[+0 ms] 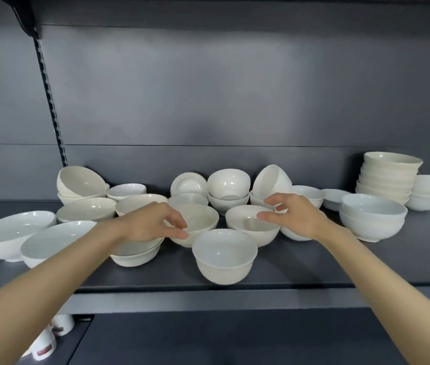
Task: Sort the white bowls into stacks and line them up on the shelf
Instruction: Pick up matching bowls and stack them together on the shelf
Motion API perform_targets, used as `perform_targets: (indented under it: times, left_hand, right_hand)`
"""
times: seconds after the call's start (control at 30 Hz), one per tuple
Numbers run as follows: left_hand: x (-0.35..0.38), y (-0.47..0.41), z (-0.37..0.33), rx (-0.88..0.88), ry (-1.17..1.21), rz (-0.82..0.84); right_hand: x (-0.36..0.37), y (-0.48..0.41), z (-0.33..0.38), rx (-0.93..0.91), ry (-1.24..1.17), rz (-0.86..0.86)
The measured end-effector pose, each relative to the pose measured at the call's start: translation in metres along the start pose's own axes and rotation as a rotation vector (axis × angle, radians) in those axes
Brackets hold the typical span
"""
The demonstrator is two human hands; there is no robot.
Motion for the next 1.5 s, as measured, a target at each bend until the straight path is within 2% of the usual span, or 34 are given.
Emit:
perform_targets:
  times: [0.17,0.33,0.67,0.8,0.97,1.1,1.5]
  left_hand:
    - [0.004,-0.007,0.01,0.112,0.002,0.067]
    - [0.008,-0.013,0.014,0.176,-0.053,0.047]
    - [-0.003,-0.01,0.0,0.39,-0.039,-0.175]
    - [-0.02,-0.016,-0.003,0.387,-0.034,-0.263]
    - [-0.023,-0.027,-0.039,0.508,0.022,-0.316]
    - [-0.006,-0.046,-0.065,0.534,0.061,-0.264]
    - [0.029,-0.068,-0.086,0.57,-0.038,-0.156]
  right_hand:
    - [0.007,0.014,0.0,0.092,-0.001,-0.066]
    - [0.01,0.016,-0.004,0.15,-0.036,-0.068]
    - [0.014,0.011,-0.009,0.143,-0.075,-0.076]
    - [0.012,0.012,-0.012,0.135,-0.115,-0.045]
    - [0.011,0.014,-0.018,0.113,-0.219,-0.036]
    - [0.01,0.012,-0.025,0.091,-0.225,-0.081]
    - [0.01,0.008,-0.048,0.011,-0.085,-0.165]
Point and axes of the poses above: each hand's wrist, its own y-axis away from the middle knuckle, its own x-axis out of the palm, z = x × y, the point moved 3 cm from there along -y, towards the middle knuckle, and after that the axes turned 4 degrees about y, right-handed, at the moved point
